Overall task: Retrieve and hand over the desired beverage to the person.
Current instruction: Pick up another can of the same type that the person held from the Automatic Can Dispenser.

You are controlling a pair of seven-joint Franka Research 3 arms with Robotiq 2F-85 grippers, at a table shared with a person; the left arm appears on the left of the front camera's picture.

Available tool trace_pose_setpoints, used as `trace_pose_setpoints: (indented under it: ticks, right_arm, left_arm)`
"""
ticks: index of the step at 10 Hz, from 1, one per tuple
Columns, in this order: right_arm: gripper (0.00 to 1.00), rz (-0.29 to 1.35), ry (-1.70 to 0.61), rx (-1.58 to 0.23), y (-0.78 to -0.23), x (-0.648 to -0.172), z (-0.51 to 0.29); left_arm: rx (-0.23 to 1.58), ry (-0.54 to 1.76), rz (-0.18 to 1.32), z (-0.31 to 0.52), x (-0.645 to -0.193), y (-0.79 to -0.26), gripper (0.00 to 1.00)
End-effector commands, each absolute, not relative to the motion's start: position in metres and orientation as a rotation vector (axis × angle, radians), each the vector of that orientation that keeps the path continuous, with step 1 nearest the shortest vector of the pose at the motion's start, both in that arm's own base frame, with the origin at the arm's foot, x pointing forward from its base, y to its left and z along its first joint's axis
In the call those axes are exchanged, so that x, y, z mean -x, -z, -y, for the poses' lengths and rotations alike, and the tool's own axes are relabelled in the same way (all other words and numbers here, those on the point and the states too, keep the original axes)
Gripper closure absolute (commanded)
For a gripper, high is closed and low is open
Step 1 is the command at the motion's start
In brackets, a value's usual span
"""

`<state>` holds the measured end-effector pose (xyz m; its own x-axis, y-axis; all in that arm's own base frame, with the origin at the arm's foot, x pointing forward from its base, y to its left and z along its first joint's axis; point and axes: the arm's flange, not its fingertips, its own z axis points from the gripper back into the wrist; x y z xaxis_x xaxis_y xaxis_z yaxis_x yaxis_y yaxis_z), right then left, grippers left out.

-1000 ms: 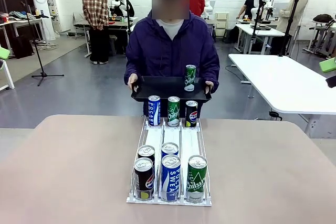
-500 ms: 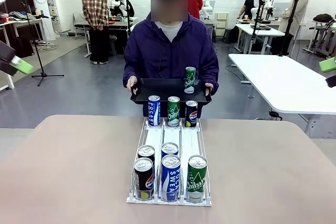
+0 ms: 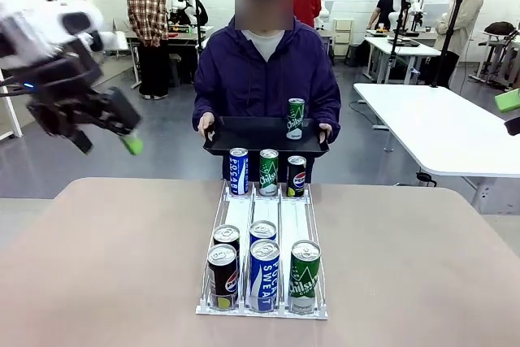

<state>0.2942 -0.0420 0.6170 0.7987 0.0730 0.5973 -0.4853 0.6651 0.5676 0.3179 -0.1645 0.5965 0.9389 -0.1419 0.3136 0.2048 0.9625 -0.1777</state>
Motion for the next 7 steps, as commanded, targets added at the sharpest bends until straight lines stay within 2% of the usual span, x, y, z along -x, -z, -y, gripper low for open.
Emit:
trace_pose_setpoints:
  ticks: [1, 3, 5, 6, 7]
  right_arm:
    - [0.00, 0.574, -0.338, -0.777, -0.615, -0.295, 0.042]
    - [0.00, 0.574, -0.338, -0.777, -0.615, -0.295, 0.042]
    - [0.00, 0.574, -0.338, -0.777, -0.615, -0.295, 0.042]
    - [0.00, 0.574, -0.338, -0.777, -0.615, -0.295, 0.042]
    - [0.00, 0.574, -0.338, -0.777, -0.615, -0.295, 0.042]
  left_arm:
    - [0.201, 0.080, 0.323, 0.204, -0.332, -0.580, 0.00]
    - [0.109, 0.082, 0.309, 0.254, -0.338, -0.554, 0.00]
    - [0.098, 0.099, 0.282, 0.285, -0.341, -0.550, 0.00]
    - [0.105, 0.140, 0.266, 0.290, -0.344, -0.547, 0.00]
    - [0.117, 0.274, 0.230, 0.278, -0.349, -0.550, 0.00]
